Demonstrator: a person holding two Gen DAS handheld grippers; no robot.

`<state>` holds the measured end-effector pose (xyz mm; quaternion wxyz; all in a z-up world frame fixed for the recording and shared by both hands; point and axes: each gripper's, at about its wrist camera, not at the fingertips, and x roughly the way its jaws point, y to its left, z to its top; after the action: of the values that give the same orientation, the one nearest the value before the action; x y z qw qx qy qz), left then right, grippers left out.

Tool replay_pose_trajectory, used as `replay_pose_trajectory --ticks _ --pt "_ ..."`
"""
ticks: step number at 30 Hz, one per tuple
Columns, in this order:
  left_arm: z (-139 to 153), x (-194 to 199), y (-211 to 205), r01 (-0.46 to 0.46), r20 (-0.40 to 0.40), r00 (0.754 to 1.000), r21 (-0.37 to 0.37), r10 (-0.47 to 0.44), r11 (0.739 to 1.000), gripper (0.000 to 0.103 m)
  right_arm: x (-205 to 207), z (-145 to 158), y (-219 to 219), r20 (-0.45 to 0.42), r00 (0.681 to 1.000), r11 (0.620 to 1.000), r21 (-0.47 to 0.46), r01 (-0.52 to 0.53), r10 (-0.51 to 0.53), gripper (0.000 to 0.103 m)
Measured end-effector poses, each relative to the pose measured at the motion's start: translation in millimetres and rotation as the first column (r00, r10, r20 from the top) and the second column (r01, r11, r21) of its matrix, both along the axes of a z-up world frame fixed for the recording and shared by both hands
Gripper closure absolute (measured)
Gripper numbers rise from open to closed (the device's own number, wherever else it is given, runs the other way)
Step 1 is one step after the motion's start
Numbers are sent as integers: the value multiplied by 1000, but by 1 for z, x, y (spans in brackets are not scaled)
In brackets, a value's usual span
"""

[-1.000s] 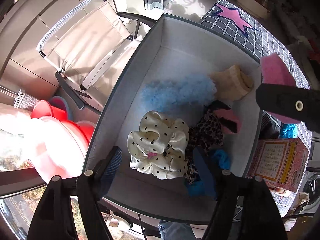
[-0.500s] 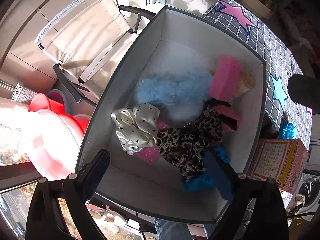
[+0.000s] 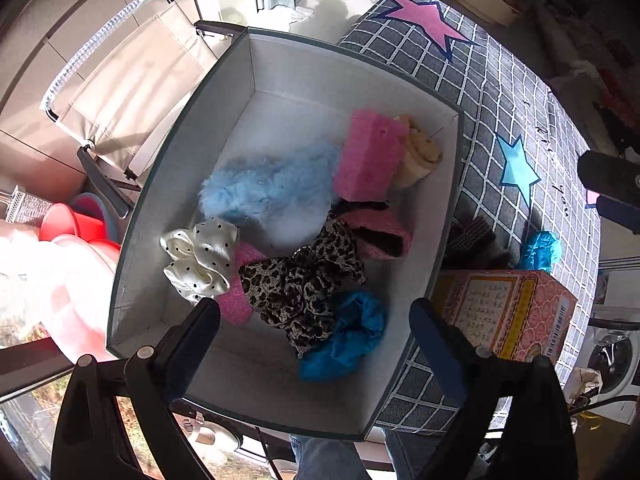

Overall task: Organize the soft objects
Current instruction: 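Move both tools back to the remaining items on the bedspread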

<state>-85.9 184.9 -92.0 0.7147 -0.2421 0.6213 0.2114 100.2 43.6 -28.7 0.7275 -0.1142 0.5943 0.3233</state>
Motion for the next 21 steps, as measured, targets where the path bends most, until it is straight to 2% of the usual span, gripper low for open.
replay_pose_trajectory --ticks 5,10,16,21 --pt "15 23 -20 29 24 999 -30 -28 999 6 34 -6 -50 -23 995 995 8 101 -101 0" --pt "34 47 -41 68 43 997 -41 -66 997 6 71 -22 -109 -50 973 974 -14 224 -224 0" --pt "46 83 -65 134 33 991 -68 -132 989 6 94 -70 -163 -110 940 945 -96 312 -322 0" --pt "43 123 -87 173 -5 984 -161 -176 972 6 91 -117 -180 -183 925 940 -144 310 -333 0"
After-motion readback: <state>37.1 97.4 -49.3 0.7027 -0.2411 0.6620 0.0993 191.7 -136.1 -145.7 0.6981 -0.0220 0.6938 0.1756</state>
